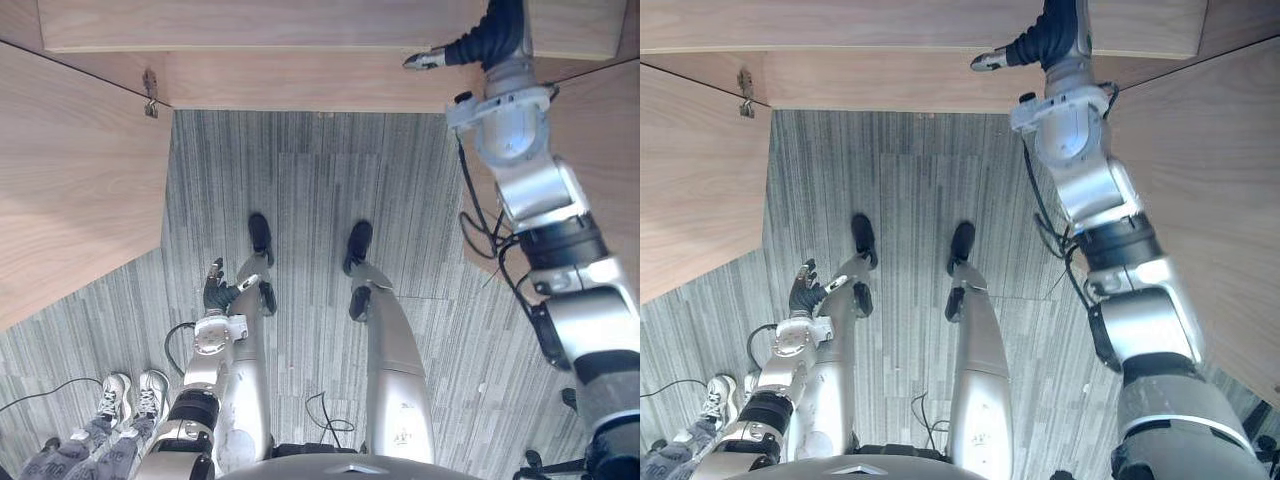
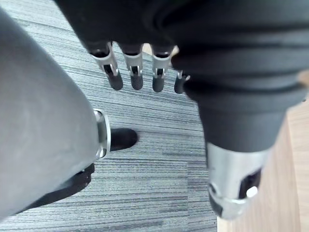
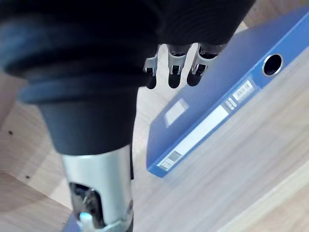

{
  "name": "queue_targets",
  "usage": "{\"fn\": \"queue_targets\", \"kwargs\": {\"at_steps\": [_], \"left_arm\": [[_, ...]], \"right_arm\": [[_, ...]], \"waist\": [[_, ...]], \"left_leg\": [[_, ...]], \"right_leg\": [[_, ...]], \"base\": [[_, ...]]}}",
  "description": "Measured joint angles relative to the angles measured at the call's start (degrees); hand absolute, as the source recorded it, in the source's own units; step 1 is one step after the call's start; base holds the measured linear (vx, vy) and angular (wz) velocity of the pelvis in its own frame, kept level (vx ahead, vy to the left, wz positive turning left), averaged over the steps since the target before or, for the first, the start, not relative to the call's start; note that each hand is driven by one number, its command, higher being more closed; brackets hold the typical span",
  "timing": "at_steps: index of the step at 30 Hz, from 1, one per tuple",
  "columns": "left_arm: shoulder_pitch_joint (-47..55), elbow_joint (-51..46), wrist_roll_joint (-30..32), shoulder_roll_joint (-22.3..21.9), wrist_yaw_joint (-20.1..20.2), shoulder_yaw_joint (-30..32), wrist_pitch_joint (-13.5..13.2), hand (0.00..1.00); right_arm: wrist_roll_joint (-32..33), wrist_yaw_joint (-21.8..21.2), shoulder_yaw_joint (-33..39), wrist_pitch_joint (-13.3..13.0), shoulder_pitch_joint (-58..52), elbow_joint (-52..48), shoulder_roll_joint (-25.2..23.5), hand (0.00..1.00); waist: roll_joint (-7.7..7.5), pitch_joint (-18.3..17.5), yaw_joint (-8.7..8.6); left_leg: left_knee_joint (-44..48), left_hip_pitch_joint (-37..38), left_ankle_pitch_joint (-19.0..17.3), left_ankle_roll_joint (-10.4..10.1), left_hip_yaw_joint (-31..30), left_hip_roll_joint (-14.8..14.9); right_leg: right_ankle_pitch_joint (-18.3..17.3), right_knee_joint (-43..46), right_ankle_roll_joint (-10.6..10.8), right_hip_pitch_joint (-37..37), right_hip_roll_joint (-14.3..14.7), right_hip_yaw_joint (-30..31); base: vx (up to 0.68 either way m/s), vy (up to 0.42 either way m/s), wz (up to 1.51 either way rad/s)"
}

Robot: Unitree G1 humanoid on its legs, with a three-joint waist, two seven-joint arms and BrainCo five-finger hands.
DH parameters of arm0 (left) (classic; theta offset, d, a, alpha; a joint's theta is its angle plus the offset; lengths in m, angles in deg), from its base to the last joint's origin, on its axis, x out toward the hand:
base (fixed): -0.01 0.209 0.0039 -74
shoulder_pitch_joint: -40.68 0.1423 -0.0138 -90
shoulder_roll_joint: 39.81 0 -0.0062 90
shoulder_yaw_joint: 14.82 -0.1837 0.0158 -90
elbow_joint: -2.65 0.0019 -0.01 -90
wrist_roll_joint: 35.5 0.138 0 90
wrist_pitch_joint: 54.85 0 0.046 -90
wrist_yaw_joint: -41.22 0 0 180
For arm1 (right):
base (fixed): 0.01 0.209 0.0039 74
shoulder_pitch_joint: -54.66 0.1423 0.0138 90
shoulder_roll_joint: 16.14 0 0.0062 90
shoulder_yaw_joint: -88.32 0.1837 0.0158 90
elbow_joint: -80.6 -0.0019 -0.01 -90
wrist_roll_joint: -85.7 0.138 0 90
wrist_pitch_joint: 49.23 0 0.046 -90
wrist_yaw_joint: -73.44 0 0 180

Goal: Walk over to the cabinet, pick up the folder, carry it to the office cabinet, place the folder inside the office cabinet, then close the office cabinet door

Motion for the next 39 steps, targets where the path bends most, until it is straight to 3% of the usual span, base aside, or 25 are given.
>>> {"fn": "queue_targets", "kwargs": {"at_steps": [4,9,19,23,33,39], "left_arm": [[0.0,-0.3,1.2,-0.1,-0.8,0.1,0.0,0.0],[0.2,-2.1,1.2,-0.2,-1.2,1.9,0.0,0.0],[0.3,-2.3,2.2,-0.1,-2.3,2.2,-0.3,0.0],[0.9,-2.8,2.2,0.1,-2.2,2.2,-1.1,0.0],[2.1,-3.9,2.1,1.9,-2.2,2.2,-1.7,0.0],[2.2,-4.2,1.6,2.3,-2.2,2.2,-1.7,0.0]], "right_arm": [[-5.9,2.9,1.3,-0.5,-4.5,-3.6,-4.3,1.0],[-10.5,3.7,1.4,-0.4,-5.8,-3.0,-7.5,1.0],[-12.2,5.4,5.0,0.9,-5.5,4.5,-8.4,1.0],[-12.1,5.3,5.0,1.0,-2.7,8.9,-6.3,1.0],[-9.9,3.5,1.8,0.9,6.3,22.0,4.6,1.0],[-9.5,2.6,-1.5,1.2,10.9,26.5,6.2,1.0]], "waist": [[-0.49,-0.1,-0.15],[-0.52,-0.1,0.11],[-0.52,-0.1,1.1],[-0.52,-0.1,1.02],[-0.6,0.0,1.22],[-0.66,0.0,1.19]], "left_leg": [[0.0,0.4,-0.2,0.1,0.5,0.0],[0.0,0.5,-0.2,0.1,0.4,0.0],[-0.3,0.3,-0.2,0.1,0.4,-0.3],[-0.2,-0.7,-0.3,0.2,0.3,-0.6],[2.3,-4.7,-1.0,0.5,-0.3,-0.7],[2.7,-6.9,-1.1,0.6,0.6,-0.5]], "right_leg": [[-0.2,-0.1,0.3,0.2,-0.1,0.2],[-0.1,0.0,0.2,0.2,-0.1,0.1],[-0.6,0.1,0.5,0.0,-0.4,-0.1],[-0.7,0.3,0.5,-1.1,-0.7,-0.2],[-0.6,2.1,0.3,-4.3,-1.3,-0.4],[-0.5,2.6,0.3,-7.1,-1.5,0.0]], "base": [[0.02,-0.011,-0.04],[0.03,-0.007,0.01],[0.0,0.0,0.0],[0.0,0.0,0.02],[0.02,0.001,0.02],[0.0,-0.007,-0.06]]}}
